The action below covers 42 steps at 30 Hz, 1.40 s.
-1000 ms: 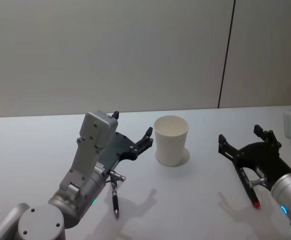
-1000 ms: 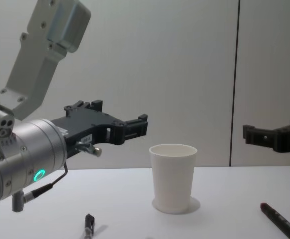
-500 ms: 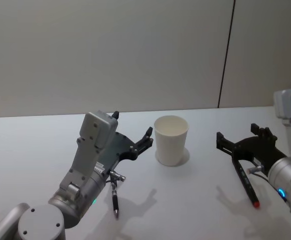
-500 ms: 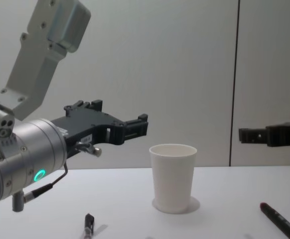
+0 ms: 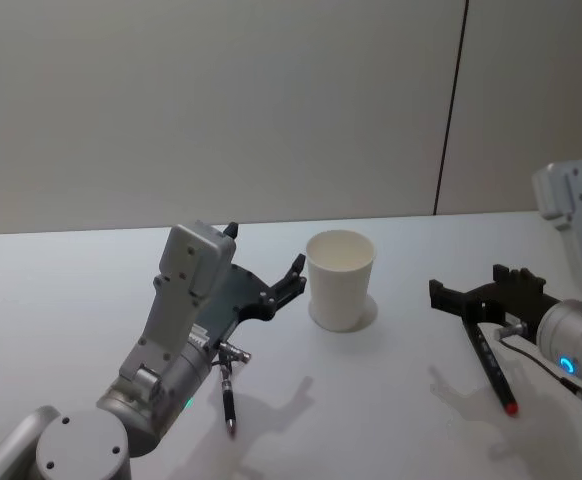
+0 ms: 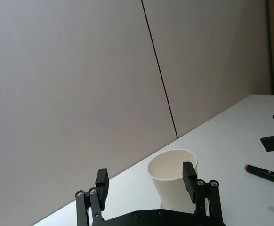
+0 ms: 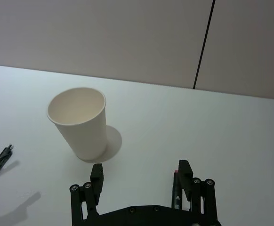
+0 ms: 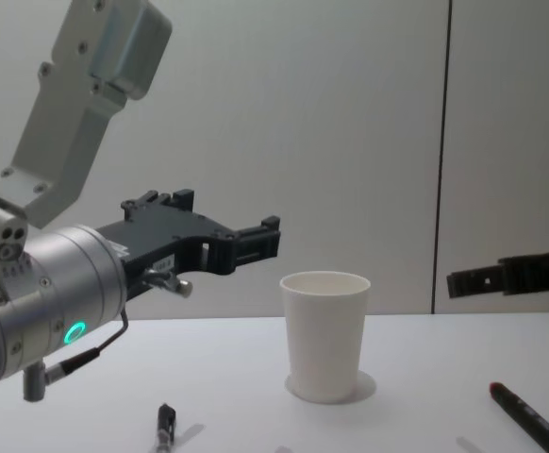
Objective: Place the pen into the pen holder.
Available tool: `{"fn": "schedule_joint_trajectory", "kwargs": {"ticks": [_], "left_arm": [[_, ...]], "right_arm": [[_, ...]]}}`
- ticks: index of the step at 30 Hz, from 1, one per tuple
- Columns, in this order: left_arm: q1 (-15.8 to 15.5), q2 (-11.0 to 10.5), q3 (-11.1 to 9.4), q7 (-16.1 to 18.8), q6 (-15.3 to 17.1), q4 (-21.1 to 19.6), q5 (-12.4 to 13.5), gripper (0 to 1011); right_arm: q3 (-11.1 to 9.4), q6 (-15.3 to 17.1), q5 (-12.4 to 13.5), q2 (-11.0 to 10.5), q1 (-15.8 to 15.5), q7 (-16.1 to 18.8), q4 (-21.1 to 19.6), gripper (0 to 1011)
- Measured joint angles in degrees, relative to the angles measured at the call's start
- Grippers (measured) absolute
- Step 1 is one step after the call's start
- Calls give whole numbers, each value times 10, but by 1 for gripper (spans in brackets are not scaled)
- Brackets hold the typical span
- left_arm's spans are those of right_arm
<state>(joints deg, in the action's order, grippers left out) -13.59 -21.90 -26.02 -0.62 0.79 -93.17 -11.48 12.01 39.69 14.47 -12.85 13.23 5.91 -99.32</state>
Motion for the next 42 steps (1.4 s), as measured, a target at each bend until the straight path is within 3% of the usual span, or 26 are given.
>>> {"fn": "schedule_joint_trajectory", "kwargs": {"ticks": [13,23,42], "left_arm": [[0,0,0,0,0,0,0,1000],[0,0,0,0,0,0,0,1000],[0,0,0,0,0,0,0,1000]], "right_arm": [[-15,92,13,2,50,29,51,1001],[-25,145,14,5,94,43,103,1001],[-26,192,-16,11,165,76,204,1001]]}}
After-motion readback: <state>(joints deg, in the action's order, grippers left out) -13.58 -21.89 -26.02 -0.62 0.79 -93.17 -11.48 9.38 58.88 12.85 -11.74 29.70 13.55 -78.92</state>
